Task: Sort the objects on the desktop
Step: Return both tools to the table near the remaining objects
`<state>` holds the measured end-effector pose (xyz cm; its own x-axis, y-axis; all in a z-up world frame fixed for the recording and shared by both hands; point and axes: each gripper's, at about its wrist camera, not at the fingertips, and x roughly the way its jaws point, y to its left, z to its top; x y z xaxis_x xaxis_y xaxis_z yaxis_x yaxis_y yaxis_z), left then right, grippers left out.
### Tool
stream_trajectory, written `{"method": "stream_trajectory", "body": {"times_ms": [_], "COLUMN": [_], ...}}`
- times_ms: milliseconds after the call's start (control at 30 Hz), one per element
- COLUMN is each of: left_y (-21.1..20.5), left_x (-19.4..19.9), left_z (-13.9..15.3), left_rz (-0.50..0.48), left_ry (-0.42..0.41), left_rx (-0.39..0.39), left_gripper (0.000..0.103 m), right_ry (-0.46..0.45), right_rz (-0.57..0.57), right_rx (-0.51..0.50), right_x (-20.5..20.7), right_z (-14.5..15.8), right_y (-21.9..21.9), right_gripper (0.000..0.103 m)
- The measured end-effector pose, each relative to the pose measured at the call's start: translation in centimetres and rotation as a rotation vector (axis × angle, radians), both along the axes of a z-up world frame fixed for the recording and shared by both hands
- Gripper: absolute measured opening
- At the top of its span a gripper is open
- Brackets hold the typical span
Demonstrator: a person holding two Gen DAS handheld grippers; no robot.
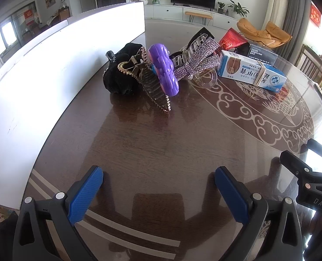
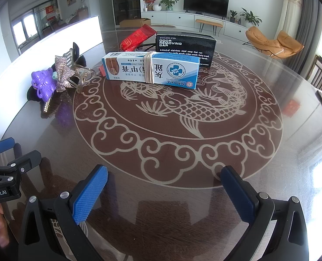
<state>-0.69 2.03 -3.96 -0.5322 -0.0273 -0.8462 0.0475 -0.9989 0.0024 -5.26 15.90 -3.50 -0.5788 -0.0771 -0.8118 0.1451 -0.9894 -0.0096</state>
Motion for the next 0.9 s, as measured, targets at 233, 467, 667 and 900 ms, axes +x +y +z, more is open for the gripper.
{"method": "stream_trajectory", "body": {"times_ms": [233,467,667,900], "left_y": [-1.1,-4.5,-2.2,-2.3], "left_x": [0.1,-2.2,-5.9,-4.9], "left_z": [0.3,1.0,1.4,0.7], "left_rz": [0.022,0.103,0.044,0.012], "left_ry": [-0.003,0.046,0.080,0.090], "left_rx": [0.062,0.246,0.103,0.032], "left_gripper": [0.103,0.103,0.101,0.087], "right_ry": [0.000,0.000,0.000,0.000], "right_rz": [0.000,0.001,0.001,0.002], "right_rx": [0.000,0.000,0.000,0.000], "right_x": [0.0,0.0,0.0,0.0], "right_z": [0.1,0.0,0.0,0.0], "right_y": [0.0,0.0,0.0,0.0], "right_gripper": [0.103,0.103,0.103,0.103]}}
